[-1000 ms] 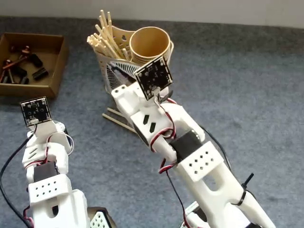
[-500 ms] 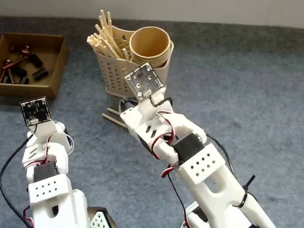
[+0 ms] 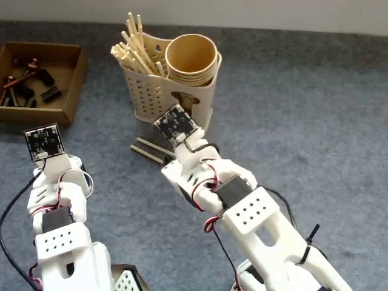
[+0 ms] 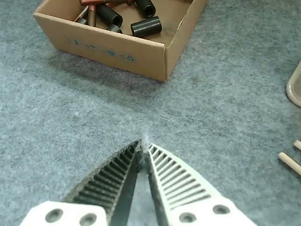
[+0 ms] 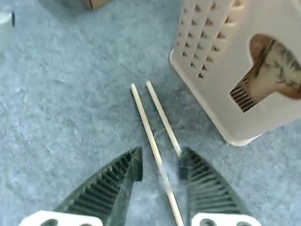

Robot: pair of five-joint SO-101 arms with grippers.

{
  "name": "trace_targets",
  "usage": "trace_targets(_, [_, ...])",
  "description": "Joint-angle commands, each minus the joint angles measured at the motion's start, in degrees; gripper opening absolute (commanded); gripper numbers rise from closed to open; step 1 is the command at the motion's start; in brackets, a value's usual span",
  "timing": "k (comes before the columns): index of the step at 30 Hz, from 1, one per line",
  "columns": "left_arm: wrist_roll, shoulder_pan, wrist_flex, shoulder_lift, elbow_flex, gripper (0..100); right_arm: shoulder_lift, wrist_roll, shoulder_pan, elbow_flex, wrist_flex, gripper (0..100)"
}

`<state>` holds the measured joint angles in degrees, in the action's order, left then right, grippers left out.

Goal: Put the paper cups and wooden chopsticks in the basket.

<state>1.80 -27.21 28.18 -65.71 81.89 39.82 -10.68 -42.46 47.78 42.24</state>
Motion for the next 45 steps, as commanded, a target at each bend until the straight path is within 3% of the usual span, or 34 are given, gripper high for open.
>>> trace_targets(1, [0.26, -0.4, -1.23, -0.84, -0.31, 1, 1.36, -3.08, -0.48, 0.48, 0.22, 21.1])
trace_targets(9, [0.26, -0.31, -1.23, -0.84, -0.31, 1, -11.91, -3.52, -0.57, -0.31, -0.13, 21.7])
trace_targets(17, [0.18, -0.31, -1.23, -0.84, -0.31, 1, -29.85, -6.33, -0.31, -11.21, -1.71, 21.7])
trace_targets(29, [0.18, -0.31, -1.23, -0.84, -0.31, 1, -42.95, -7.91, 1.19, -16.04, -1.8, 21.2])
trace_targets(39, [0.18, -0.31, -1.23, -0.84, -0.31, 1, -44.79, -10.9, 1.01, -15.87, -0.4, 0.7])
trace_targets(45, [0.18, -0.31, -1.23, -0.84, -0.31, 1, -41.36, -10.99, 1.01, -15.69, 4.09, 0.5])
